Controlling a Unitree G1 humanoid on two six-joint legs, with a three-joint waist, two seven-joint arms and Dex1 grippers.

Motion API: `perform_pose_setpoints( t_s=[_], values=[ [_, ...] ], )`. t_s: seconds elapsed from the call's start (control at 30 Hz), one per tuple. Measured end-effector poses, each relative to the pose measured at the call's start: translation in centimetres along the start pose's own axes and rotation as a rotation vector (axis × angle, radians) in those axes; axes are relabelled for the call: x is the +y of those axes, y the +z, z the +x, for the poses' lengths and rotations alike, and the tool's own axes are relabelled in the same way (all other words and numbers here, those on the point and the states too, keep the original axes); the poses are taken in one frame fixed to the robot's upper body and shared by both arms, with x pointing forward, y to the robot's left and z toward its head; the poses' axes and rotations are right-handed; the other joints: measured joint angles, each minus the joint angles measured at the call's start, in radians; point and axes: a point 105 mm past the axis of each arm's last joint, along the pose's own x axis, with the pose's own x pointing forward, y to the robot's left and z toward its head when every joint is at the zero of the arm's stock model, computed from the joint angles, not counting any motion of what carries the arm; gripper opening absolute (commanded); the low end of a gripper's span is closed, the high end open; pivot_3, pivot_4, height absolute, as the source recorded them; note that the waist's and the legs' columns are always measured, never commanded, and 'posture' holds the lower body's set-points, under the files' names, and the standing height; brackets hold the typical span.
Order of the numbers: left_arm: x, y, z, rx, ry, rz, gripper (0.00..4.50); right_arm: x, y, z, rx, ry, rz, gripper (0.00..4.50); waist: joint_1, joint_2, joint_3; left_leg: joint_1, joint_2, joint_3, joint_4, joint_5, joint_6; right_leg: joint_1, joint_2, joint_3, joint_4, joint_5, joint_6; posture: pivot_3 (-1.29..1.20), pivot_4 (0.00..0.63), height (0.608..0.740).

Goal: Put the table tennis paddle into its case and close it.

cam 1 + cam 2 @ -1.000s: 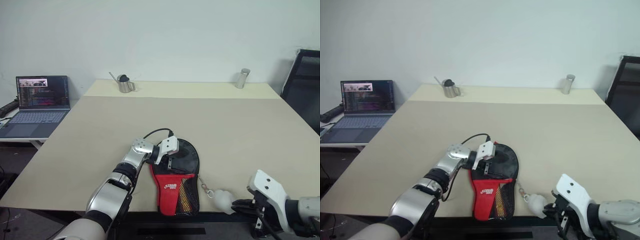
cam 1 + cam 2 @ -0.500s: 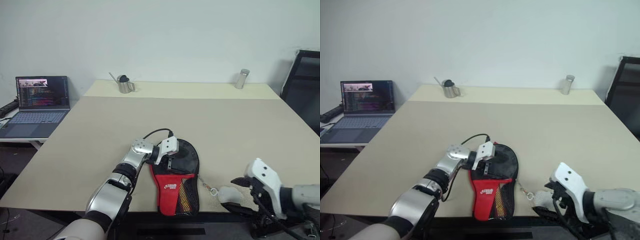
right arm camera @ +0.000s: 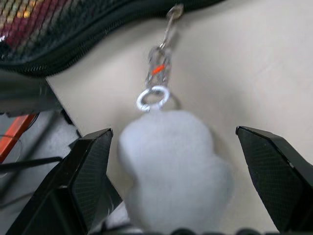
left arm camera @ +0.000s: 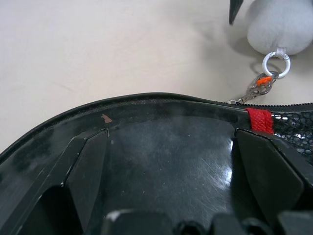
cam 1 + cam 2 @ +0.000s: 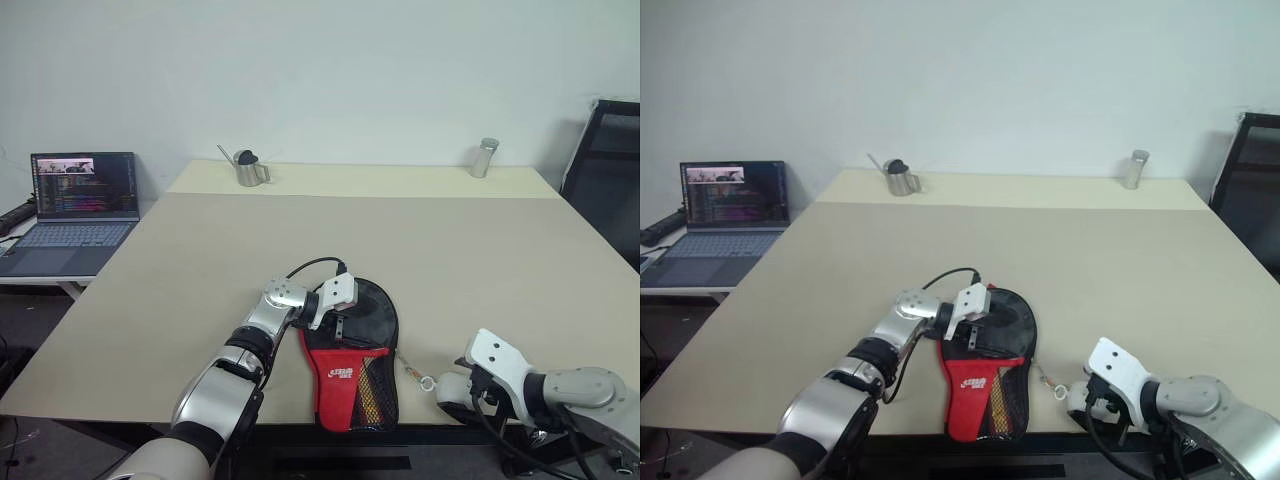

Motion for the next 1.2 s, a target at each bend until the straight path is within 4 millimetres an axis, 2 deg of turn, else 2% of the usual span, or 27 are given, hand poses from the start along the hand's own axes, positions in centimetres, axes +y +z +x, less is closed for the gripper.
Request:
perform_pose_setpoints(
  t_s=[0.1,0.33,0.47,0.7,0.87,1.07,1.2],
  values=[
    [0.0,0.0,0.0,0.000,0.001,0.000,4.50,-0.2,-0.3,0.2,0.006,-0.003,0.011,3.59,0.000,0.000,0.000,0.000,0.000,0.000,0.000,0.000,0.000,0.000,0.000,0.000,0.000,0.000,0.000,0.00,0.150,0.740],
    [-0.2,0.0,0.1,-0.002,-0.015,-0.007,4.50,0.0,-0.4,0.4,0.005,0.006,0.014,1.19,0.000,0.000,0.000,0.000,0.000,0.000,0.000,0.000,0.000,0.000,0.000,0.000,0.000,0.000,0.000,0.00,0.150,0.740],
    [-1.2,-0.2,0.3,-0.010,-0.084,-0.034,4.50,0.2,-0.3,0.4,0.005,0.007,0.009,0.31,-0.001,0.000,0.000,0.000,0.001,0.000,0.000,-0.001,0.000,0.000,0.001,-0.001,0.000,0.000,0.000,0.00,0.150,0.740],
    [-1.6,-0.4,0.2,-0.003,-0.124,-0.057,4.50,0.3,0.3,-0.3,-0.001,0.005,0.016,0.20,-0.002,0.001,-0.004,0.000,0.001,0.000,0.000,-0.007,0.000,-0.001,0.002,-0.001,0.001,-0.004,0.004,0.00,0.150,0.740],
    [-1.9,-0.7,0.2,0.011,-0.140,-0.061,4.50,0.4,1.4,-1.8,-0.018,0.004,0.004,0.20,-0.002,0.002,-0.014,0.001,0.002,0.000,0.000,-0.011,0.000,0.000,0.003,-0.001,0.002,-0.007,0.006,0.00,0.150,0.740],
    [-2.0,-0.9,0.3,0.018,-0.143,-0.065,4.50,1.9,1.8,-3.1,-0.023,0.053,0.026,0.20,-0.002,0.003,-0.018,0.005,0.002,0.000,0.000,-0.014,0.000,0.004,0.003,0.000,0.002,-0.009,0.006,0.00,0.150,0.740],
    [-2.3,-0.8,1.0,0.014,-0.155,-0.057,4.50,3.7,1.2,-4.1,-0.004,0.113,0.044,0.20,0.002,0.004,-0.023,0.005,0.000,0.000,0.000,-0.017,0.001,0.005,0.002,0.000,0.002,-0.013,0.009,0.00,0.150,0.740]
  ],
)
